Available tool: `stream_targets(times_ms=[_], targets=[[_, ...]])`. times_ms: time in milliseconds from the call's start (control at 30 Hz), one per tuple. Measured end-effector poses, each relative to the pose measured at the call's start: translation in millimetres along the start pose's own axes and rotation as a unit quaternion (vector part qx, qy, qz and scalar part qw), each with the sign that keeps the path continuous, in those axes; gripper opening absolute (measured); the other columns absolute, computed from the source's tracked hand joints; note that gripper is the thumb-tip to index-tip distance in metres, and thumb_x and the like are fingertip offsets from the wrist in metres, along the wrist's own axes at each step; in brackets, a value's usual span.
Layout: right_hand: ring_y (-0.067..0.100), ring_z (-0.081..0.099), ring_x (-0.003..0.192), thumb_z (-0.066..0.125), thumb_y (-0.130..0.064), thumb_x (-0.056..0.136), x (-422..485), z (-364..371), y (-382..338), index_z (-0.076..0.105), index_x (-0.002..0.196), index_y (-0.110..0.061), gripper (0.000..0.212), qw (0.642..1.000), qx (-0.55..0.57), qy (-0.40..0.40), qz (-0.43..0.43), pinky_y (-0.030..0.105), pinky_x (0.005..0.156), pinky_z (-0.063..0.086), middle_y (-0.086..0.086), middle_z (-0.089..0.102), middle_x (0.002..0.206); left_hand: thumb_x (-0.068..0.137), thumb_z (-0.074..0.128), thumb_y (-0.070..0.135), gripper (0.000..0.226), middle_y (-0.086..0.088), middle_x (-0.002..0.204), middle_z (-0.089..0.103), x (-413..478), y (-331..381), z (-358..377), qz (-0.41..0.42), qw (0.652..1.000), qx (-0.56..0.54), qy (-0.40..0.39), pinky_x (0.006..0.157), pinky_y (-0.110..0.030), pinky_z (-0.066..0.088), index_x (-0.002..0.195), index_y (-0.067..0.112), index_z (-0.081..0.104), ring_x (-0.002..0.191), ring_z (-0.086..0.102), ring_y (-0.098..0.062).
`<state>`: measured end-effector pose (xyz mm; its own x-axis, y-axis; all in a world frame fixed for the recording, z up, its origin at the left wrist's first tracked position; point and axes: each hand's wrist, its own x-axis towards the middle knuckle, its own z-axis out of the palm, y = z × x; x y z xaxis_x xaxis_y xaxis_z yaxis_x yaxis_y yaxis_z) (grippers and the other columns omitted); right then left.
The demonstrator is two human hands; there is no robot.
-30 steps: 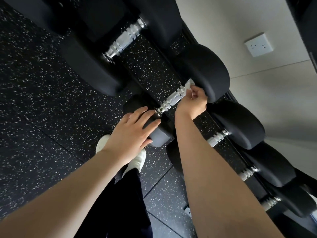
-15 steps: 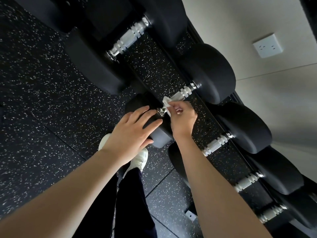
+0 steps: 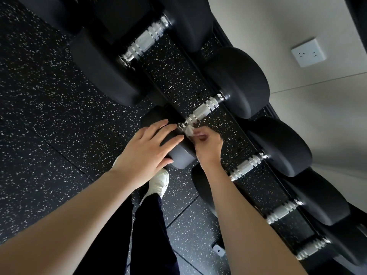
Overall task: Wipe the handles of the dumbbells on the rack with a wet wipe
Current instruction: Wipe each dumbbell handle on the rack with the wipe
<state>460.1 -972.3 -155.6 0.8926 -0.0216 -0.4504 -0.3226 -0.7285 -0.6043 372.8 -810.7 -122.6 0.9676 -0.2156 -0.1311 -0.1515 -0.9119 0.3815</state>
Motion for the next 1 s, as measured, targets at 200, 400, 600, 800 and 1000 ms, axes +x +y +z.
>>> stream_targets(times_ms=[200, 400, 600, 800, 1000], targets=[[0.005, 0.062, 0.068, 0.072, -0.001, 0.077, -2, 10, -2, 0.069, 0.077, -0.019, 0.018, 0.991, 0.1, 0.051, 0.07, 0.019, 0.069, 0.053, -0.009, 0.066, 0.072, 0.079, 0.067, 0.04, 0.06, -0.008, 0.141, 0.045, -1, -1, 5, 0.001, 1.0, 0.003, 0.005, 0.097, -0.044, 0.038, 0.133, 0.019, 0.051, 0.133, 0.037, -0.029], [0.006, 0.058, 0.067, 0.068, 0.001, 0.079, 1, 6, -12, 0.065, 0.079, -0.015, 0.016, 0.98, 0.141, 0.123, 0.071, 0.009, 0.06, 0.046, -0.009, 0.061, 0.071, 0.079, 0.067, 0.04, 0.06, -0.009, 0.139, 0.047, 0, 0, 5, 0.006, 1.0, 0.002, 0.008, 0.096, -0.044, 0.039, 0.133, 0.018, 0.051, 0.132, 0.038, -0.03], [-0.002, 0.055, 0.065, 0.066, 0.0, 0.081, 11, 2, -20, 0.068, 0.087, -0.008, 0.01, 0.967, 0.154, 0.19, 0.071, 0.008, 0.059, 0.046, -0.01, 0.06, 0.072, 0.08, 0.068, 0.039, 0.06, -0.008, 0.14, 0.046, -1, 1, 4, 0.002, 1.0, 0.004, 0.006, 0.096, -0.043, 0.038, 0.133, 0.019, 0.05, 0.133, 0.037, -0.029], [0.006, 0.058, 0.068, 0.064, 0.002, 0.082, 41, -16, -35, 0.069, 0.089, -0.005, 0.011, 0.943, 0.182, 0.265, 0.089, 0.002, 0.058, 0.044, -0.005, 0.061, 0.073, 0.078, 0.069, 0.039, 0.061, -0.007, 0.14, 0.046, -1, 2, 3, -0.007, 1.0, -0.002, 0.003, 0.096, -0.044, 0.039, 0.133, 0.019, 0.051, 0.133, 0.037, -0.029], [0.006, 0.06, 0.069, 0.063, 0.004, 0.083, 50, -15, -37, 0.069, 0.091, -0.003, 0.012, 0.904, 0.282, 0.283, 0.154, 0.006, 0.058, 0.048, -0.001, 0.064, 0.077, 0.079, 0.067, 0.04, 0.06, -0.007, 0.14, 0.046, -1, 3, 3, -0.01, 1.0, 0.001, 0.003, 0.096, -0.043, 0.038, 0.133, 0.019, 0.051, 0.133, 0.038, -0.029]])
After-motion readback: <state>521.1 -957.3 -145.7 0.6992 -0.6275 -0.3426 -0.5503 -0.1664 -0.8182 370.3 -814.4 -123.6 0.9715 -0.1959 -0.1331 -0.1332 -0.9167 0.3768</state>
